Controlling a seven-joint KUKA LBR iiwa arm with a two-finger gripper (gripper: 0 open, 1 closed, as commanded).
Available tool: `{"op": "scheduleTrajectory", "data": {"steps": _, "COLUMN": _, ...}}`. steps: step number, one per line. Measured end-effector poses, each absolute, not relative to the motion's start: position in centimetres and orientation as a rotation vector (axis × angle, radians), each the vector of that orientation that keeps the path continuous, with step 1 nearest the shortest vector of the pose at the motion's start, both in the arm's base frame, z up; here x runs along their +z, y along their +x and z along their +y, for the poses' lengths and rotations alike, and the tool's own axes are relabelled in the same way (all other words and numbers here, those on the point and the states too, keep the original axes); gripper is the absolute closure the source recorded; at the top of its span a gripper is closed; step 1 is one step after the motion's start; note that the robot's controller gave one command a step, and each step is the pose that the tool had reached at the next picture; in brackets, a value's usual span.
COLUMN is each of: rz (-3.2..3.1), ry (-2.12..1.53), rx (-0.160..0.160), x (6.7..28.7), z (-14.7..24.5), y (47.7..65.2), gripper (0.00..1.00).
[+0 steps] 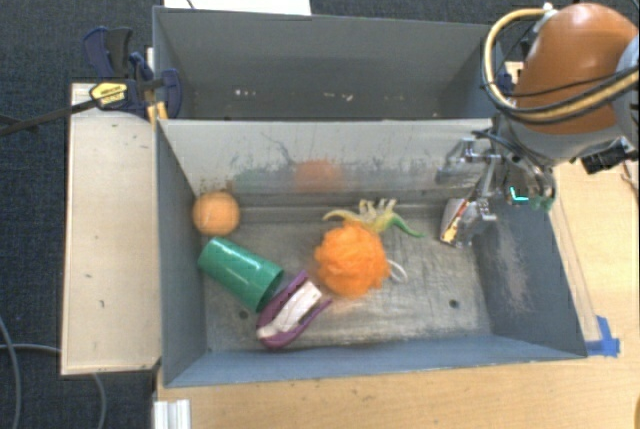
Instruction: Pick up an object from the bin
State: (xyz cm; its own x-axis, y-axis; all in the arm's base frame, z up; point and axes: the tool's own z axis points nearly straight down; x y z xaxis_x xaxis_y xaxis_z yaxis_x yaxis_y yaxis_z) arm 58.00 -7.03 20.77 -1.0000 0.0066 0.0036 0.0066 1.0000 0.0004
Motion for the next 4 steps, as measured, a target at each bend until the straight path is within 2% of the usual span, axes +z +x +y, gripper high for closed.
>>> {"op": "scheduleTrajectory", "data": {"steps": 1, "rz": -3.146, "ry": -0.008, "rx": 0.001, "x": 21.2, "z": -7.0, "y": 58.2, "gripper": 0.00}}
{"op": "scheduleTrajectory", "data": {"steps": 2, "rz": -3.146, "ry": 0.126, "rx": 0.001, "x": 16.3, "z": -6.7, "y": 55.7, "gripper": 0.00}}
{"op": "scheduleTrajectory", "data": {"steps": 3, "rz": -3.117, "ry": 0.447, "rx": 0.002, "x": 9.8, "z": -7.5, "y": 56.2, "gripper": 0.00}}
{"op": "scheduleTrajectory", "data": {"steps": 4, "rz": -3.081, "ry": 0.677, "rx": 0.006, "x": 7.3, "z": -7.2, "y": 55.3, "gripper": 0.00}}
